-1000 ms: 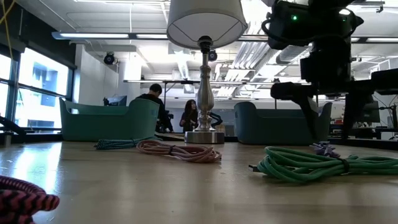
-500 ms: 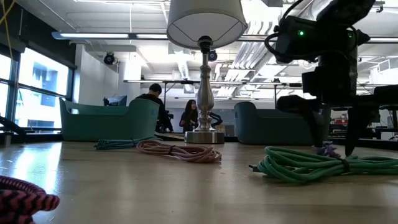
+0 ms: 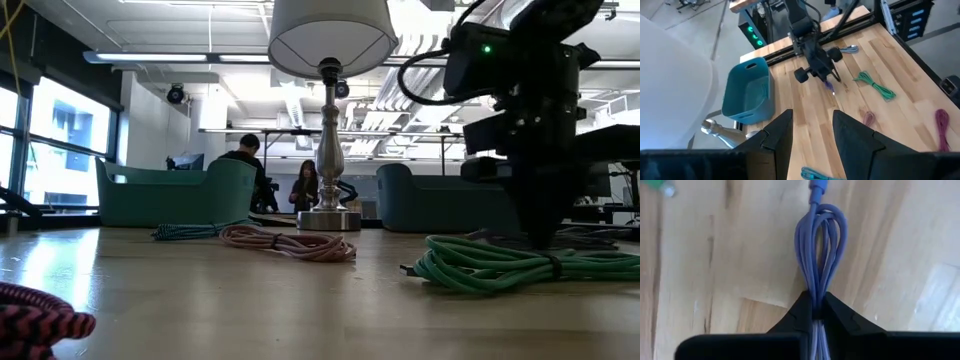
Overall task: Pick & Place USB Port
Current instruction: Put the top purple charger cable into the green bin
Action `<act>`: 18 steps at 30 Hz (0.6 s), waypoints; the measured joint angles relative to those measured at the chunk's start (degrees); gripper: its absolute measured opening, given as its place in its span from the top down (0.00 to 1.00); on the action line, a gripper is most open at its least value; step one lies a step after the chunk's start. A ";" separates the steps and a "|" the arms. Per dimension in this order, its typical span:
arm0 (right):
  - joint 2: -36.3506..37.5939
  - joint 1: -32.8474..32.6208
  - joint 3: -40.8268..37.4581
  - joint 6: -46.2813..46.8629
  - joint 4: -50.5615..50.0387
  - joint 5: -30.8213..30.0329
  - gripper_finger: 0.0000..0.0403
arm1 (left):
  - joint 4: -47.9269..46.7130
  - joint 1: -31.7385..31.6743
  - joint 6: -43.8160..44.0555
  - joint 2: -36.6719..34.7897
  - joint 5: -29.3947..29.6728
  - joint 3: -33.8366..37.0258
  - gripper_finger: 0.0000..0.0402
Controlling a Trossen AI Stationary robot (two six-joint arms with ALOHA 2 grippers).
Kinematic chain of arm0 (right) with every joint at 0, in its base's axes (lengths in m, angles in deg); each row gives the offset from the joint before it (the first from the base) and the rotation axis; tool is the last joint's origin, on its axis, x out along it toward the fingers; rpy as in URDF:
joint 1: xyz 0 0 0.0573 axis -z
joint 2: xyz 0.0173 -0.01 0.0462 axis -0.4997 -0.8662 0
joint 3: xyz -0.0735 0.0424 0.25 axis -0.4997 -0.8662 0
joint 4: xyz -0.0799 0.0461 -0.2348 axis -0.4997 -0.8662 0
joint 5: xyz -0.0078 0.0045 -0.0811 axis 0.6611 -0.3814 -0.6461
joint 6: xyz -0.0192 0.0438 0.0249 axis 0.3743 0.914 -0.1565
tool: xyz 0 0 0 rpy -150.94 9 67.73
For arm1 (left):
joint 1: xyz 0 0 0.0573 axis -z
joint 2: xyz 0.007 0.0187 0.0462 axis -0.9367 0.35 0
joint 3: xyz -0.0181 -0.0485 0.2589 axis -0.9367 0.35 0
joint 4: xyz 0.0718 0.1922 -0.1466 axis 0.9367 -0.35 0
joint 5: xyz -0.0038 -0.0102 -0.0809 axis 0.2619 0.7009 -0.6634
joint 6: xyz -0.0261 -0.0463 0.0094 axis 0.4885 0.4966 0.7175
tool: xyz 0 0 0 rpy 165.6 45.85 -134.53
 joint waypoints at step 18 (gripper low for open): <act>18.44 -5.53 36.51 1.68 -15.43 -29.98 0.97 | 8.75 0.00 7.96 4.23 -3.98 0.00 0.66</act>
